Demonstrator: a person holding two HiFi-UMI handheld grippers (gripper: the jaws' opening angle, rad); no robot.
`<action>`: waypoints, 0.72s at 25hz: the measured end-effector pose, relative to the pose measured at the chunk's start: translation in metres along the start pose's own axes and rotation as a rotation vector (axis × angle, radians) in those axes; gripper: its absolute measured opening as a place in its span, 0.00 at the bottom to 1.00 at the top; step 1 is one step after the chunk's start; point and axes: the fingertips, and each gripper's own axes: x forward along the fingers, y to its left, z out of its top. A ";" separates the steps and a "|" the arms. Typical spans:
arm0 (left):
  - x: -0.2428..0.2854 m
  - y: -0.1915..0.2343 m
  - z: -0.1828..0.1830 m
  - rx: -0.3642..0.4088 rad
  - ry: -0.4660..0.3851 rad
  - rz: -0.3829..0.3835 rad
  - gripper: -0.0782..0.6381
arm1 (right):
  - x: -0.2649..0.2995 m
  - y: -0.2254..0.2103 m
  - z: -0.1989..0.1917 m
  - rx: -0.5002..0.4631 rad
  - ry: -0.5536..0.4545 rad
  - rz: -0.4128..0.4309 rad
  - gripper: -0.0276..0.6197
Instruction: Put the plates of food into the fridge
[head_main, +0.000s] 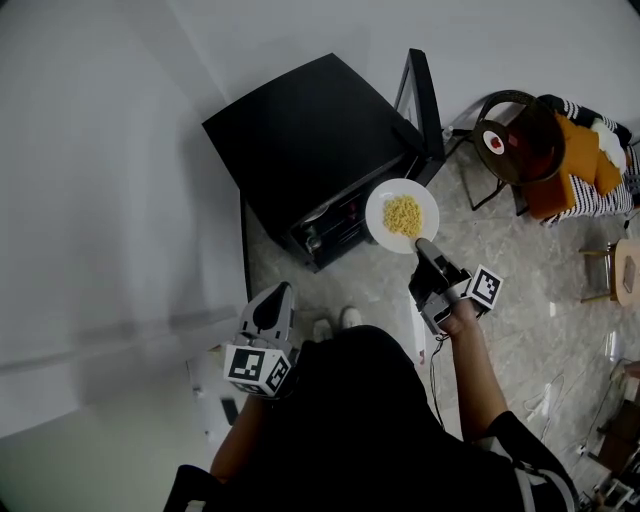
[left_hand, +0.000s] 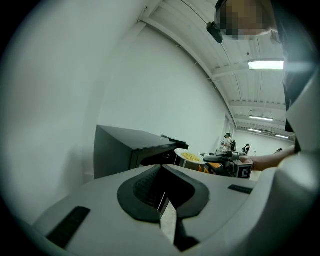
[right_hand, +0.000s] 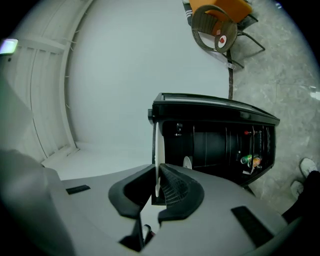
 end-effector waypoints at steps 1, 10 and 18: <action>-0.001 0.000 0.001 0.002 -0.001 0.002 0.14 | 0.001 -0.007 -0.001 0.009 0.004 -0.006 0.11; -0.012 0.000 0.006 0.009 -0.001 0.050 0.14 | 0.015 -0.048 0.003 0.022 0.009 -0.040 0.11; -0.011 0.007 0.005 0.002 0.005 0.075 0.14 | 0.048 -0.083 0.016 0.004 0.029 -0.090 0.11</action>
